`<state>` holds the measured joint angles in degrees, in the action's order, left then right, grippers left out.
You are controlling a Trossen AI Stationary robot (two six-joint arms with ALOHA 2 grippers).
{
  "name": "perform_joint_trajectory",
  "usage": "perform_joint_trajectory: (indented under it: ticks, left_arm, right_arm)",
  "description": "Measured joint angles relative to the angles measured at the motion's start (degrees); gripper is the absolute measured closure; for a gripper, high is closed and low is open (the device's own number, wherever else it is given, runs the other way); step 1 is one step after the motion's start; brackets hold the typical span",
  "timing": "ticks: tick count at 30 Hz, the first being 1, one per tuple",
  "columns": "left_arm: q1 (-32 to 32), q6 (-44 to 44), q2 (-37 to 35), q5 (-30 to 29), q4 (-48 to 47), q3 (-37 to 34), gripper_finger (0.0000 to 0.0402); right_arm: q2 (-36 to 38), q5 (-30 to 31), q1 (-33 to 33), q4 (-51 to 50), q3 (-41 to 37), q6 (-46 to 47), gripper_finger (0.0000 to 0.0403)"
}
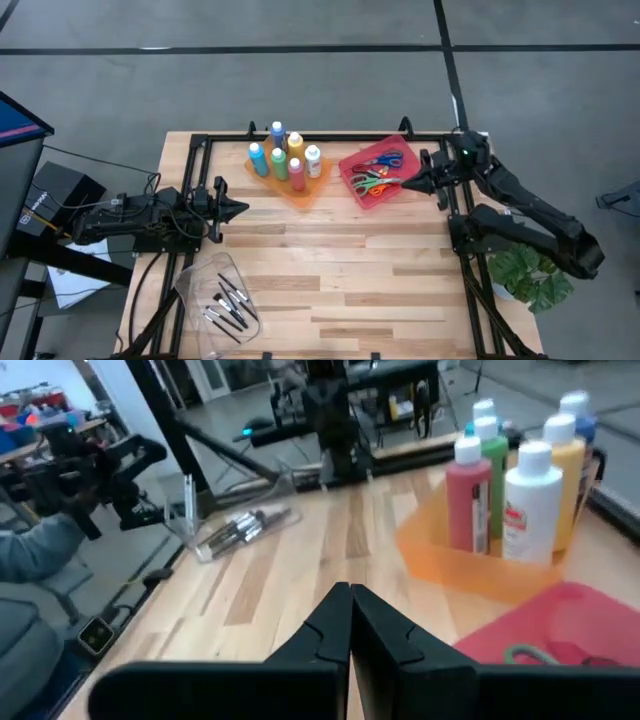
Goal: Pick & Place Paint Supplies
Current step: Return to Home Position
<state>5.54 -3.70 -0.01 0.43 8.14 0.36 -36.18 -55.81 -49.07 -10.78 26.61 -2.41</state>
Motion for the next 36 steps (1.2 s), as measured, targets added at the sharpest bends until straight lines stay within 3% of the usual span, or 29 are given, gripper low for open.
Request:
perform_joint_trajectory:
  ticks: [4,9,12,18,21,25,29,36]
  left_arm:
    - [0.00,0.00,0.00,0.00,0.02,0.00,0.0401]
    - [0.00,0.01,0.00,0.00,0.02,-0.02,0.0401]
    - [0.01,0.02,0.00,0.01,0.02,-0.01,0.0401]
    - [0.00,0.00,0.00,0.00,0.02,-0.02,0.0401]
    - [0.00,0.02,0.00,0.01,0.02,-0.02,0.0401]
    - [0.00,0.00,0.00,0.00,0.02,-0.02,0.0401]
    - [0.00,0.01,0.00,0.00,0.02,-0.02,0.0401]
    - [0.00,0.02,0.00,0.00,0.04,0.00,0.0401]
  right_arm:
    - [-3.94,-1.67,-1.74,1.62,-0.08,-0.23,0.0402]
    - [-4.56,5.07,0.87,6.42,-0.05,6.91,0.0403]
    - [-5.80,10.58,11.74,10.69,-0.02,9.37,0.0403]
    - [-10.03,32.81,41.43,17.55,0.00,9.33,0.0403]
    - [-10.59,41.98,51.62,19.88,-0.07,8.65,0.0403]
    - [-6.02,49.99,59.62,18.43,-0.02,8.59,0.0403]
    - [2.27,57.12,62.54,11.16,-0.05,8.44,0.0403]
    - [16.98,57.84,63.59,10.47,-9.39,7.10,0.0403]
